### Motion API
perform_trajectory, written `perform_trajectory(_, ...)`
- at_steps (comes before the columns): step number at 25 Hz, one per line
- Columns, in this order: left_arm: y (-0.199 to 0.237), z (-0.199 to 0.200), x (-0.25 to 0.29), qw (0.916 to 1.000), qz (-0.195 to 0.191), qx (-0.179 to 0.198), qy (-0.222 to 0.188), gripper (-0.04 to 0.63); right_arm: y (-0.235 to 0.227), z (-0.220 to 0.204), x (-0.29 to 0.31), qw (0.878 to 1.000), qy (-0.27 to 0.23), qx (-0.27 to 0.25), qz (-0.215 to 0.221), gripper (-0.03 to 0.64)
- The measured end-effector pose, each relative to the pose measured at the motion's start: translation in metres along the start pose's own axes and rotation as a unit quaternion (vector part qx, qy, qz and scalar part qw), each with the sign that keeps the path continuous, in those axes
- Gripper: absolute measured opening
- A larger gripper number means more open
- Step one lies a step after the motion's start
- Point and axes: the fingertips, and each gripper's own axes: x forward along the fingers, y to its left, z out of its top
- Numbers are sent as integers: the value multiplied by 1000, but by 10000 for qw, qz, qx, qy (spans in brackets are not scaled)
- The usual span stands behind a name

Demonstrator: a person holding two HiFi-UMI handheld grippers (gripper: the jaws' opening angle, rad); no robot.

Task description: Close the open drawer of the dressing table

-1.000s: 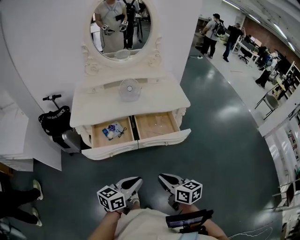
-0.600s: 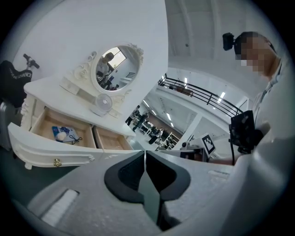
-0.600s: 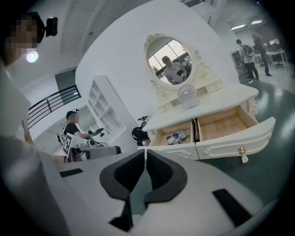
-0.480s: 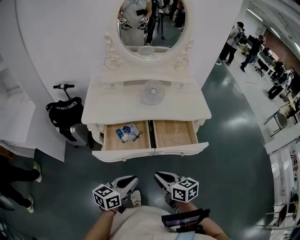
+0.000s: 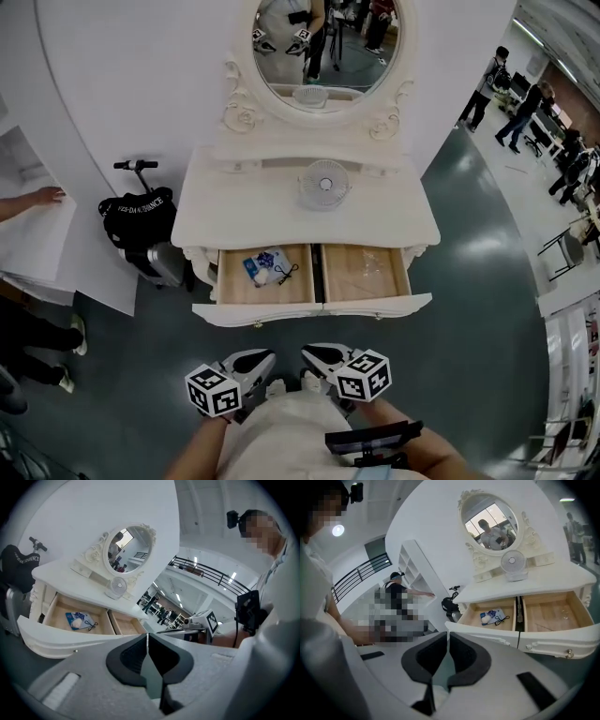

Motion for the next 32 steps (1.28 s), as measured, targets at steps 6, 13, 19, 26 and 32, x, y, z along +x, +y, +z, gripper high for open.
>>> perform_trajectory(6,12,-4,3,9997,115,-150,-137,18,-11,-14,23,9967,563,-564,180,18)
perform_trajectory(13,33,-18,3,9993,308,-212,-87,18,-14,-32,57,9753,1241,-1792,358,18)
perform_trajectory(19,45,-27,11,9990,310,-306,-40,18,-30,-42,86,9567,1584,-2426,281,18)
perform_trajectory(26,53,-36,14,9990,316,-314,98,18,-48,-42,114,9444,1877,-2695,128,124)
perform_trajectory(32,65,-38,20,9987,371,-274,221,18,-57,-41,130,9147,2018,-3503,9,123)
